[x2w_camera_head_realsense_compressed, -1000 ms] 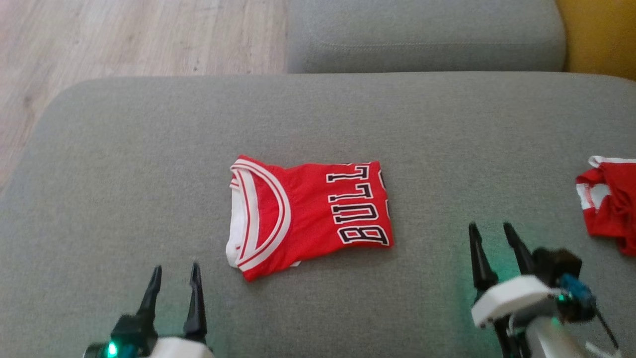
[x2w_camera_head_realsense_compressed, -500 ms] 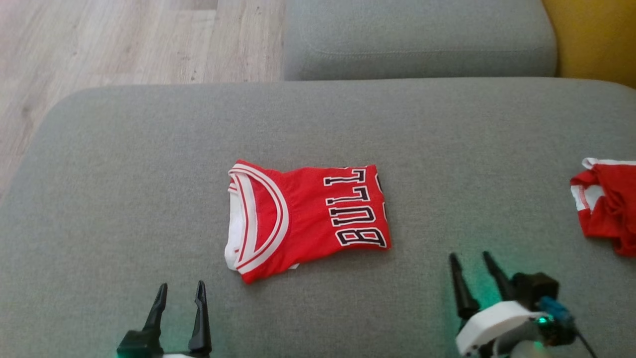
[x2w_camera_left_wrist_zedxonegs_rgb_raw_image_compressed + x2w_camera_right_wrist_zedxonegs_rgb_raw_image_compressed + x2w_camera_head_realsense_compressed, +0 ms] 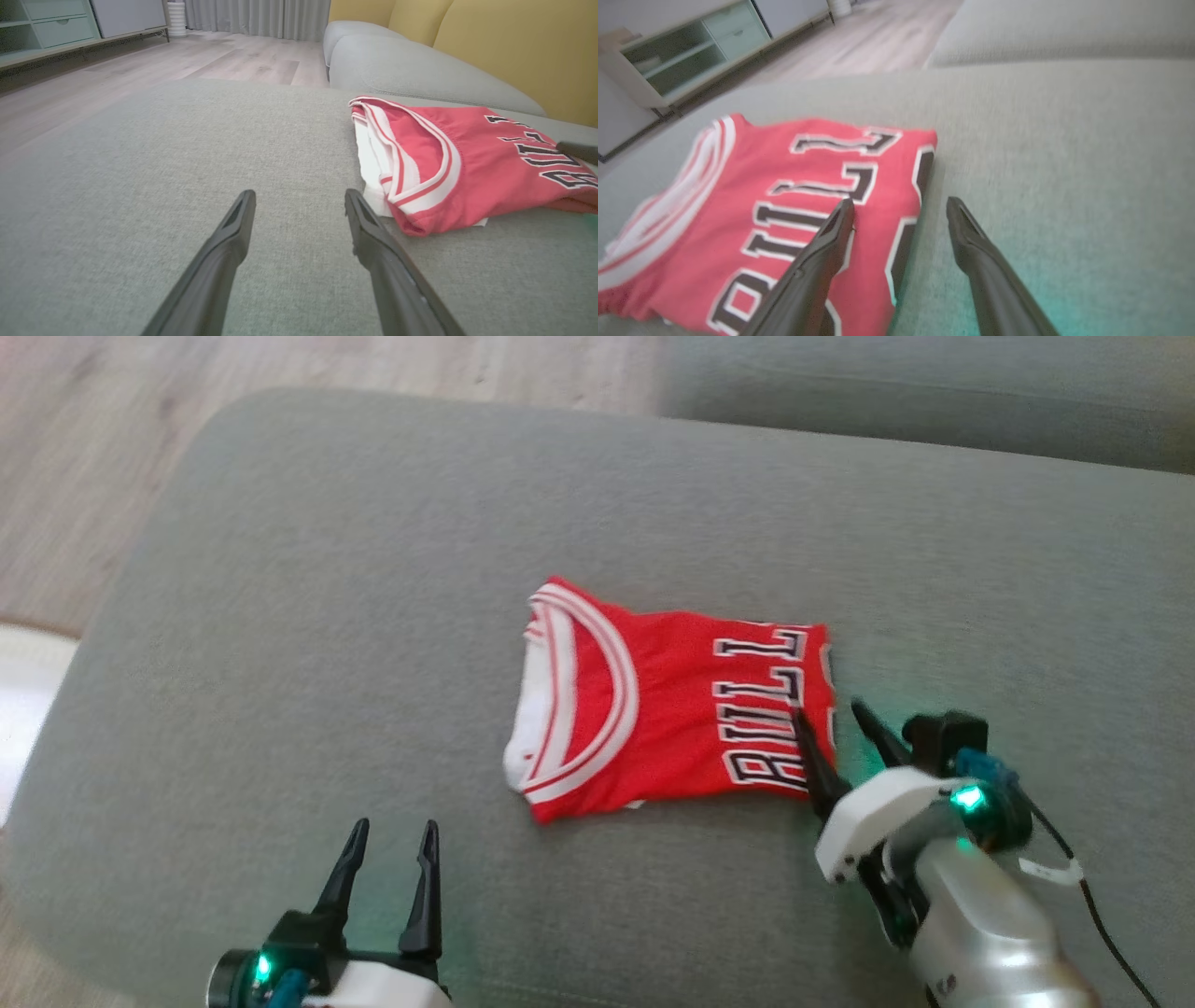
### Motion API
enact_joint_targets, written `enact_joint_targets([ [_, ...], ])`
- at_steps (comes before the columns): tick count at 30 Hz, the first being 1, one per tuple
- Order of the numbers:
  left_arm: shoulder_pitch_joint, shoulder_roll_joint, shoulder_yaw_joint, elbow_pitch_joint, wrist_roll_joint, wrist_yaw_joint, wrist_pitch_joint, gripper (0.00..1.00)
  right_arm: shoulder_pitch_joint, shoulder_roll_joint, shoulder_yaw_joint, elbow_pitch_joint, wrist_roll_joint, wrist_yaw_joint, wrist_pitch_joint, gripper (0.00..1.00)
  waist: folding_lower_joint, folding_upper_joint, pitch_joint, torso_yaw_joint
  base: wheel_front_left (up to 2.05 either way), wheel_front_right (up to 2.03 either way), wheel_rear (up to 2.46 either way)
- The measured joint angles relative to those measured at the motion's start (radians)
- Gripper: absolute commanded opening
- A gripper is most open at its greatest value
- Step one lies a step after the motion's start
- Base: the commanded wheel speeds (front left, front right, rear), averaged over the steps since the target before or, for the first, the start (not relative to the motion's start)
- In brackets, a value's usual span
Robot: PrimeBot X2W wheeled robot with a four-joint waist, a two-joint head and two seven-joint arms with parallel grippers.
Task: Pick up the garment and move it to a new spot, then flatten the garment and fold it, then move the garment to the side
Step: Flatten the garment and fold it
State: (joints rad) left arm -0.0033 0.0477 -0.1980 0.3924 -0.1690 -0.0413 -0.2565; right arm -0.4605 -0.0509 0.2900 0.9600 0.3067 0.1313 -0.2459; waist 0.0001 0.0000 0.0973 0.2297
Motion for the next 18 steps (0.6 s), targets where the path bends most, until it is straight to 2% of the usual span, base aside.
enact_joint_targets([
  [1,0.000,0.000,0.000,0.000,0.000,0.000,0.000,1.00,0.000,0.000,0.000,0.000,0.000,0.000,0.000,1.00,0.0000,0.0000,0.000,0.000,0.00,0.00,0.00],
  [3,0.000,0.000,-0.004,0.000,-0.002,0.000,0.000,1.00,-0.008,-0.001,0.006,0.074,0.011,0.000,0.023,1.00,0.0001,0.0000,0.010,0.028,0.00,0.00,0.00],
  [4,0.000,0.000,-0.005,0.000,-0.007,0.000,0.000,1.00,-0.010,-0.002,0.018,0.088,0.025,0.000,0.023,0.94,0.0000,0.0000,0.015,0.040,0.00,0.00,0.00],
  [6,0.000,0.000,-0.004,0.000,-0.013,0.001,0.000,1.00,-0.028,-0.009,0.046,0.095,0.064,0.000,0.022,0.00,-0.0001,0.0000,0.023,0.056,0.00,0.00,0.00],
  [11,0.001,0.000,0.009,-0.005,-0.016,0.006,0.000,1.00,-0.045,-0.004,0.097,0.099,0.117,0.000,-0.004,0.00,-0.0001,0.0000,0.032,0.030,0.00,0.00,0.00],
  [14,0.008,0.001,0.029,-0.008,-0.011,0.000,0.000,1.00,-0.031,0.004,0.083,0.063,0.151,0.000,-0.005,0.00,0.0000,0.0000,0.024,-0.045,0.00,0.00,0.00],
  [18,-0.005,0.001,0.030,-0.019,-0.006,-0.004,0.000,1.00,0.009,0.002,0.031,0.001,0.112,0.000,-0.005,0.00,-0.0001,0.0000,0.017,-0.154,0.00,0.00,0.00],
])
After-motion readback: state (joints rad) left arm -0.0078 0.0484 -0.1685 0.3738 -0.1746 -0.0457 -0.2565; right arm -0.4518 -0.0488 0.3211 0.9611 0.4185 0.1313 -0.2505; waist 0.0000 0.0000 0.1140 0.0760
